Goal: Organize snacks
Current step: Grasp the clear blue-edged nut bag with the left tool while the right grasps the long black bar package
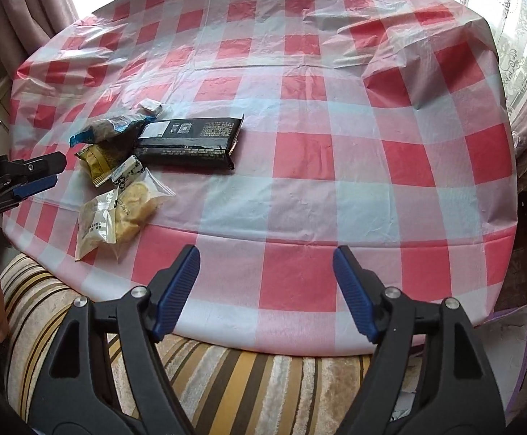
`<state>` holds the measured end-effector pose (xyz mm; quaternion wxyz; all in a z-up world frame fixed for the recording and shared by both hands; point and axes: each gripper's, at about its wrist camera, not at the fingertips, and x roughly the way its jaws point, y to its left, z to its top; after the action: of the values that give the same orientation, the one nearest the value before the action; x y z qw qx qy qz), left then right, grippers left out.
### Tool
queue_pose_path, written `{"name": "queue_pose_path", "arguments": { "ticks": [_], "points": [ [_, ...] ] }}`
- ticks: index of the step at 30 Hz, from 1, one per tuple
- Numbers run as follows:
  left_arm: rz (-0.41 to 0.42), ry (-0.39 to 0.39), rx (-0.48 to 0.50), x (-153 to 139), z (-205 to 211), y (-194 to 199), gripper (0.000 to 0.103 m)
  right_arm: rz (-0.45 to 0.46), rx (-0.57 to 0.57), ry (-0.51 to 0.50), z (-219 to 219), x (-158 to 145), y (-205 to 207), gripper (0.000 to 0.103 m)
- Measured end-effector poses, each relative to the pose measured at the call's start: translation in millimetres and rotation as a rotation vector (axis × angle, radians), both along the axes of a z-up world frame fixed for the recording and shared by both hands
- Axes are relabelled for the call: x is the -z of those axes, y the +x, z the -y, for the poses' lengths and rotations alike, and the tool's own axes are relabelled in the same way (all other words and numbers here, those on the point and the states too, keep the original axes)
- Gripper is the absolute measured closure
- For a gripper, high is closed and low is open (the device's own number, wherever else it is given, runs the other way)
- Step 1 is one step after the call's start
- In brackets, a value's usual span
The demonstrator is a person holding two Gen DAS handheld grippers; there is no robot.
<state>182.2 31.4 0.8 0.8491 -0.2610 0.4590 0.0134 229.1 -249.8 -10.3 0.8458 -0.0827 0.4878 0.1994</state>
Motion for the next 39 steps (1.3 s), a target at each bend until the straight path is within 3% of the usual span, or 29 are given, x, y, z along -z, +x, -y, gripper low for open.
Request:
{"name": "queue_pose_path", "arguments": {
  "ticks": [13,19,29,33,39],
  "points": [
    [-0.020,-0.076,-0.003,14.7,-19.2,33.4,0.038,0.092,-0.420,-0.150,-79.3,9.6,44.4,0.016],
    [-0.038,-0.076,0.016,21.1,-19.7,51.6,0.037,0.108,-0.544,-0.194,-103.6,18.1,64.9,0.016],
    [-0.043,-0.019,0.035,25.9,-19.1,89.1,0.032,0.036,-0.603,-0.174,-127.1,41.4,88.6,0.015],
    [-0.053,0.000,0.058,32.3,-16.2,109.7,0.032,0.009,-0.581,-0.120,-126.5,44.1,96.1,0.014],
    [-0.057,-0.085,0.056,43.3,-21.1,131.0,0.032,0.006,-0.528,-0.078,-128.2,45.4,104.1,0.014]
  ]
}}
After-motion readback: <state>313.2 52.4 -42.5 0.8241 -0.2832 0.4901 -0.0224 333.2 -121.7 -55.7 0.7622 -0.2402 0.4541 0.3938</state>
